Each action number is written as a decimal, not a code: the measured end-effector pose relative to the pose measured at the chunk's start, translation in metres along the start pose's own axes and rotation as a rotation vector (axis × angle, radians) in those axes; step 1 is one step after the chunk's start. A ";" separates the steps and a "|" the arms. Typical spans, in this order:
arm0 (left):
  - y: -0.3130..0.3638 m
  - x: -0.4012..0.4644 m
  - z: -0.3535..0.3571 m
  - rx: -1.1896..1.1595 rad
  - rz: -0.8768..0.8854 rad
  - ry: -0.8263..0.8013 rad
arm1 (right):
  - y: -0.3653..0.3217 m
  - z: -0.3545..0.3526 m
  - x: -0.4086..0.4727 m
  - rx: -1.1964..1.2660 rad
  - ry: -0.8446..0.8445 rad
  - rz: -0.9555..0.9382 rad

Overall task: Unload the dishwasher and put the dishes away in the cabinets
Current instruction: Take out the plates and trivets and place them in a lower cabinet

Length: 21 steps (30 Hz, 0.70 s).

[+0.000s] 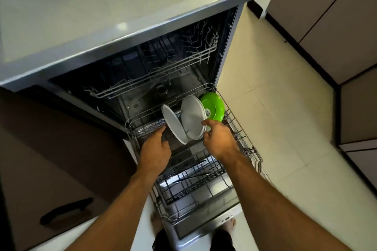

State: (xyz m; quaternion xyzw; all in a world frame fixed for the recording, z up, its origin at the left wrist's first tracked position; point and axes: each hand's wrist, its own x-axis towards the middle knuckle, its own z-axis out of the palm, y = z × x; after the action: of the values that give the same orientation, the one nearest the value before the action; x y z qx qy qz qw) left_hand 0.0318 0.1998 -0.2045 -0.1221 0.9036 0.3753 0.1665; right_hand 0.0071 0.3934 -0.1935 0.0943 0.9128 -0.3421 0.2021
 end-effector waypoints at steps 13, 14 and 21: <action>-0.066 0.083 0.076 -0.219 -0.237 0.057 | 0.061 0.083 0.089 -0.079 0.023 0.024; -0.070 0.090 0.082 -0.284 -0.301 0.090 | 0.062 0.086 0.099 -0.061 0.036 0.029; -0.080 0.134 0.113 -0.322 -0.372 0.093 | 0.064 0.108 0.160 -0.015 -0.003 0.173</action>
State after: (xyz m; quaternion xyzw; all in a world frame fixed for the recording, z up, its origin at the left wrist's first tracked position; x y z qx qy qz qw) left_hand -0.0398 0.2135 -0.3833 -0.3282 0.8008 0.4715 0.1693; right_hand -0.0838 0.3750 -0.3741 0.1707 0.9035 -0.3165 0.2332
